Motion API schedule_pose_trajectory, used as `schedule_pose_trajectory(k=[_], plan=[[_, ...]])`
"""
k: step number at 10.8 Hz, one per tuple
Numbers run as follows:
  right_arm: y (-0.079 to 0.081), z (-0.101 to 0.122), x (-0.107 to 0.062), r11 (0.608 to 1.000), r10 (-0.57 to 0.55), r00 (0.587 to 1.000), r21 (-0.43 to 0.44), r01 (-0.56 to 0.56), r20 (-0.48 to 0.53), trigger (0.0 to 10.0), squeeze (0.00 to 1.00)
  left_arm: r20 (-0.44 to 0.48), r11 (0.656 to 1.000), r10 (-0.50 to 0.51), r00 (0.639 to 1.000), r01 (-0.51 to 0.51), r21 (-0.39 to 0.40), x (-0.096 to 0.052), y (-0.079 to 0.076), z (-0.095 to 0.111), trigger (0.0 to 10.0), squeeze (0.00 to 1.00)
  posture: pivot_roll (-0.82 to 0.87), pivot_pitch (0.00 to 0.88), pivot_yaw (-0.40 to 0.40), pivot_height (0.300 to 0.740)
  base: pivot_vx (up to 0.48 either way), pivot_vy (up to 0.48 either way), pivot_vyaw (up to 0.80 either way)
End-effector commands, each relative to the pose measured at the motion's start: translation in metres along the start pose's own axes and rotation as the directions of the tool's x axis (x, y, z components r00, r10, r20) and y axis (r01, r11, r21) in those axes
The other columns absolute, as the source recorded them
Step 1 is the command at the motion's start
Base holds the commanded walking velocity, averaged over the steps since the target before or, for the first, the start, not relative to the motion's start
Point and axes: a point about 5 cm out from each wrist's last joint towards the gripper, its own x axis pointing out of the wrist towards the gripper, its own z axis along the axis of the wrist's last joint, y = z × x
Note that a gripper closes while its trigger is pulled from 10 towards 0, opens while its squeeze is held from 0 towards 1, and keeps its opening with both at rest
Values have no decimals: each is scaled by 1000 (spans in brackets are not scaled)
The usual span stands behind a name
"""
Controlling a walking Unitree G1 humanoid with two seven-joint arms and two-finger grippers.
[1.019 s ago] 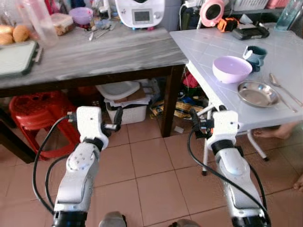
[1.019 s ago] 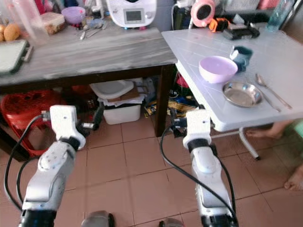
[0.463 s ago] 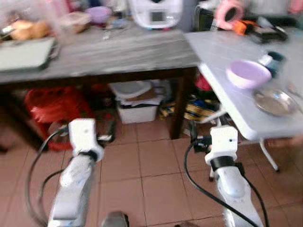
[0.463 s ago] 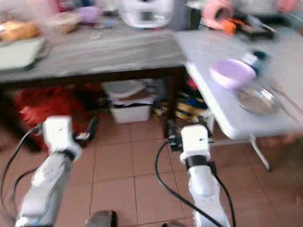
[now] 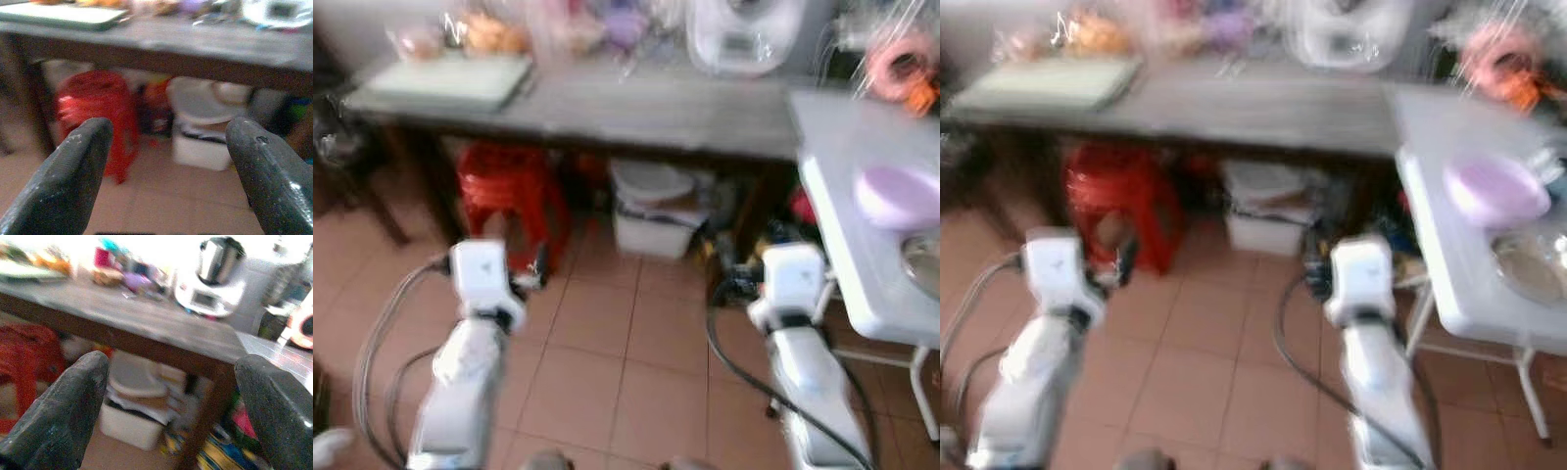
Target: Setting the table
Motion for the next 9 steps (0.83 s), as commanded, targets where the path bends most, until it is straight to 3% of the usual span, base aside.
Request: schedule_pose_trajectory(k=[1, 2, 5, 9], plan=[[-9, -3, 0, 999, -38, 999, -2, 38, -22, 10000, 0, 7, 1000, -18, 1000, 18, 2, 1, -6, 3, 10000, 0, 25, 0, 20, 740, 0, -274, 0], [-19, -13, -3, 993, -115, 989, 12, 117, -89, 10000, 0, 23, 1000, -30, 999, 30, 1, 2, -7, 5, 10000, 0, 29, 2, 17, 740, 0, 0, 0], [-17, -17, -3, 995, -94, 990, -25, 92, -106, 10000, 0, 26, 998, -53, 998, 53, 25, 3, -8, 7, 10000, 0, 35, 0, 13, 740, 0, 0, 0], [-23, -17, -1, 989, -145, 982, 8, 147, -119, 10000, 0, 42, 997, -70, 997, 69, 29, 6, -11, 10, 10000, 0, 32, 0, 12, 740, 0, -480, 0]])
